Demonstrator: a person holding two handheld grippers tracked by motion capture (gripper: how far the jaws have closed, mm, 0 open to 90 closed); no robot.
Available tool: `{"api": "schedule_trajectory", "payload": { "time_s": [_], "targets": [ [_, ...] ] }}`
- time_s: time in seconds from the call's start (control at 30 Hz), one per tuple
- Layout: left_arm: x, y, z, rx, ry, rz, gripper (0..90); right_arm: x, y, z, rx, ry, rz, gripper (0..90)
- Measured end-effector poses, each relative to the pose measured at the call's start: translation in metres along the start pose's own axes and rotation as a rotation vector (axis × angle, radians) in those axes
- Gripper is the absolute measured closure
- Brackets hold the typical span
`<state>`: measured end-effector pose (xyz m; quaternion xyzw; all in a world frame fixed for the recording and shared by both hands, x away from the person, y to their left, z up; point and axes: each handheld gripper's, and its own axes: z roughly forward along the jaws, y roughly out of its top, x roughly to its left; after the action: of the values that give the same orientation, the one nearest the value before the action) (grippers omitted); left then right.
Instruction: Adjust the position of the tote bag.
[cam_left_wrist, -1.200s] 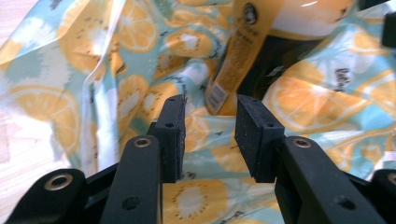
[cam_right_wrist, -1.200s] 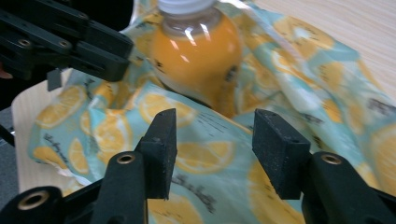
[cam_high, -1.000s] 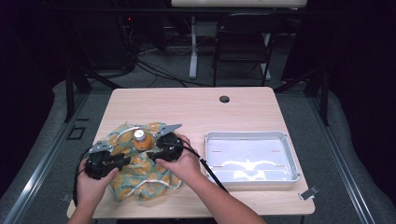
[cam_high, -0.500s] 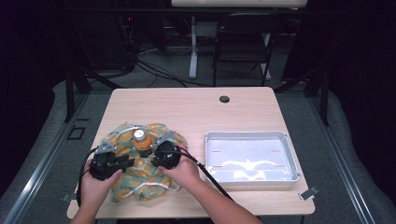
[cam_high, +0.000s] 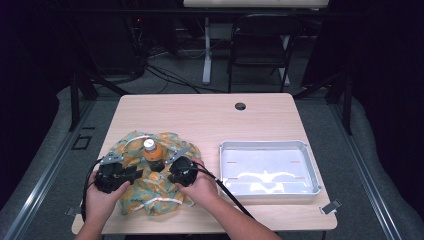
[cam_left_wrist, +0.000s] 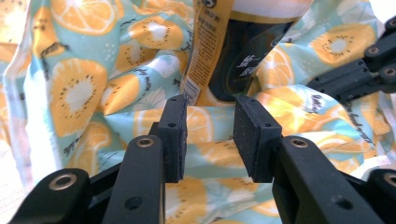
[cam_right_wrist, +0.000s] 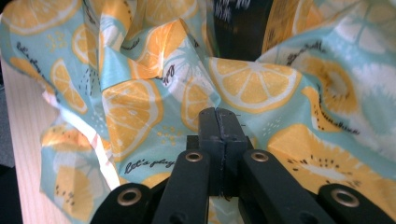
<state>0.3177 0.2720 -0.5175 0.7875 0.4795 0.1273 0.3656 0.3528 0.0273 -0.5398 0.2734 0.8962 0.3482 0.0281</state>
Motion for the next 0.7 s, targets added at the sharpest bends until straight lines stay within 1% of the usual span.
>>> {"api": "schedule_trajectory", "payload": {
  "time_s": [0.2, 0.23, 0.3, 0.37, 0.4, 0.47, 0.5, 0.57, 0.6, 0.7],
  "targets": [
    [0.002, -0.001, 0.001, 0.003, 0.007, -0.01, 64.9, 0.002, -0.015, -0.003, 0.029, 0.014, -0.004, 90.0],
    [0.003, -0.001, 0.001, 0.006, 0.01, -0.007, 65.0, 0.003, -0.017, -0.004, 0.032, 0.016, -0.006, 90.0],
    [0.004, -0.002, 0.002, 0.006, 0.014, -0.014, 64.9, 0.004, -0.022, -0.005, 0.032, 0.013, -0.007, 90.0],
    [0.007, -0.003, 0.003, 0.013, 0.017, -0.021, 65.0, 0.006, -0.026, -0.007, 0.036, 0.013, -0.004, 90.0],
    [0.008, -0.004, 0.003, 0.016, 0.021, -0.023, 64.9, 0.005, -0.028, -0.008, 0.042, 0.013, -0.012, 90.0],
    [0.012, -0.005, 0.004, 0.019, 0.023, -0.035, 65.0, 0.005, -0.032, -0.01, 0.05, 0.015, -0.011, 90.0],
    [0.013, -0.006, 0.004, 0.02, 0.024, -0.038, 65.0, 0.006, -0.034, -0.01, 0.044, 0.01, -0.001, 90.0],
    [0.016, -0.007, 0.004, 0.014, 0.028, -0.05, 65.0, 0.004, -0.038, -0.012, 0.056, 0.01, -0.01, 90.0],
    [0.018, -0.007, 0.004, 0.016, 0.03, -0.054, 65.0, 0.005, -0.04, -0.012, 0.045, 0.004, -0.004, 90.0],
    [0.021, -0.009, 0.006, 0.021, 0.033, -0.062, 65.0, 0.003, -0.045, -0.014, 0.053, -0.001, -0.007, 90.0]
  ]
}}
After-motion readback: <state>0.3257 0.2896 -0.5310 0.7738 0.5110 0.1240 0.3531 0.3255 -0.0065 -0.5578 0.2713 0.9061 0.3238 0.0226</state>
